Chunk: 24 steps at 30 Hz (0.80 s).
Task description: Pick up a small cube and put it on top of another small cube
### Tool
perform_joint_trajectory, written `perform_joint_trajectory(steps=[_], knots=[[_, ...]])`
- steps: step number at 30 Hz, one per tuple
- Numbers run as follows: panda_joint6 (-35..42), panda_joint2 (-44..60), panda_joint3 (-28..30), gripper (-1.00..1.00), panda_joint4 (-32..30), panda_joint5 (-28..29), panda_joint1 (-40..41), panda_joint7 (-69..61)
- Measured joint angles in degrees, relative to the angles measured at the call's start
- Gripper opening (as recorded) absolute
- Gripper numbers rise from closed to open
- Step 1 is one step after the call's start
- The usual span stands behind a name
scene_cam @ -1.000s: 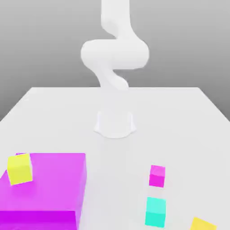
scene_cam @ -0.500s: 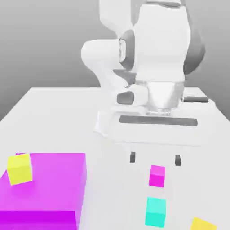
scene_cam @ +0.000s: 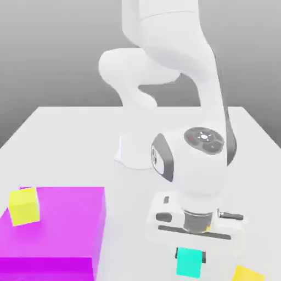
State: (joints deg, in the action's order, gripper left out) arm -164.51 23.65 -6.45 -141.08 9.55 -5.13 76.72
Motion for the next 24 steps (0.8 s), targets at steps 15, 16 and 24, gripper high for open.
perform_joint_trajectory(steps=[15,16,24], knots=[[19.74,-5.83,-8.75,-1.00,13.24,-1.69,1.07,-20.77],[21.32,-5.27,-9.48,-1.00,15.30,-1.42,0.91,-23.20],[16.41,2.64,-7.70,1.00,18.05,2.09,-1.31,-23.76]])
